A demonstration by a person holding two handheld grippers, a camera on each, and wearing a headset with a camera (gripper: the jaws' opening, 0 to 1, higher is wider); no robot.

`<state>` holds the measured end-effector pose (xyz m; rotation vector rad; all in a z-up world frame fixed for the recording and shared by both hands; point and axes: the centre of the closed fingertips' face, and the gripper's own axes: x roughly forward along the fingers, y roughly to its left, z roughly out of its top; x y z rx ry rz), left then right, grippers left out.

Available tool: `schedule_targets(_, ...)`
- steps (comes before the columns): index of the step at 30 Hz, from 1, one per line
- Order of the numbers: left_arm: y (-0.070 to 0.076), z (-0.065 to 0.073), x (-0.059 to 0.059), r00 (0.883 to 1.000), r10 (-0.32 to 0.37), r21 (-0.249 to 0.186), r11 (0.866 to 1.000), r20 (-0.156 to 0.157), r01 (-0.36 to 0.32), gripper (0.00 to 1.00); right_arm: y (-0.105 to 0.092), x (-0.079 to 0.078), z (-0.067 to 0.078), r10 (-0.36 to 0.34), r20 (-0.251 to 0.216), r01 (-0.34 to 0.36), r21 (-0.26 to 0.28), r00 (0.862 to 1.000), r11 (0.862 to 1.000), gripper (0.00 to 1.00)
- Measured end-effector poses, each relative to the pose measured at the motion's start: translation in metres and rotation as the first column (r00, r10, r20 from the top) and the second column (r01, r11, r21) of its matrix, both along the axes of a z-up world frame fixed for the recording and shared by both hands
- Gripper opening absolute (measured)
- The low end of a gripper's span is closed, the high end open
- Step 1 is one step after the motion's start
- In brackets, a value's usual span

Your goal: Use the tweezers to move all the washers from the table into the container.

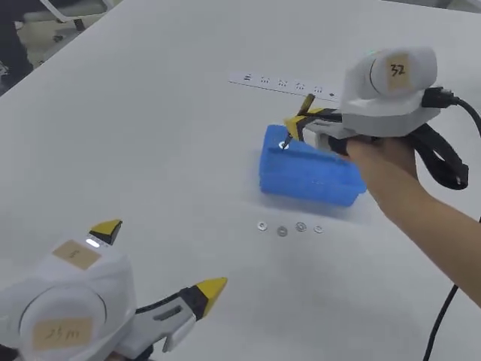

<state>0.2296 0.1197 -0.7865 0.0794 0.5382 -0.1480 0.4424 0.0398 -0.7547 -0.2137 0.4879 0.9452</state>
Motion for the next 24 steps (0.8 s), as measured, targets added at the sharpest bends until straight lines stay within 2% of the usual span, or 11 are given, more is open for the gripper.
schedule_targets(2,0.001,-0.001,0.0,1.0,0.001,0.007,1.0,-0.006,-0.001,0.91,-0.003,0.003,-0.007,-0.02,-0.015,0.02,-0.012,1.0,1.0,0.03)
schedule_targets(5,0.0,-0.001,0.0,1.0,0.0,0.008,1.0,-0.001,0.0,0.91,-0.004,0.003,-0.015,-0.026,-0.024,0.025,-0.023,0.999,0.999,0.03)
schedule_targets(9,-0.001,-0.003,-0.001,1.0,-0.008,0.012,1.0,-0.01,0.008,0.91,-0.004,0.001,-0.028,-0.025,-0.048,0.023,-0.04,0.999,0.999,0.03)
schedule_targets(17,0.0,-0.004,-0.001,1.0,-0.005,0.015,1.0,-0.012,0.005,0.91,-0.004,-0.002,-0.046,-0.033,-0.113,0.028,-0.043,0.993,0.999,0.03)
schedule_targets(24,0.003,-0.006,0.001,1.0,-0.002,0.019,1.0,-0.013,0.002,0.9,0.002,-0.008,-0.056,-0.008,-0.108,-0.002,-0.087,0.994,0.996,0.03)
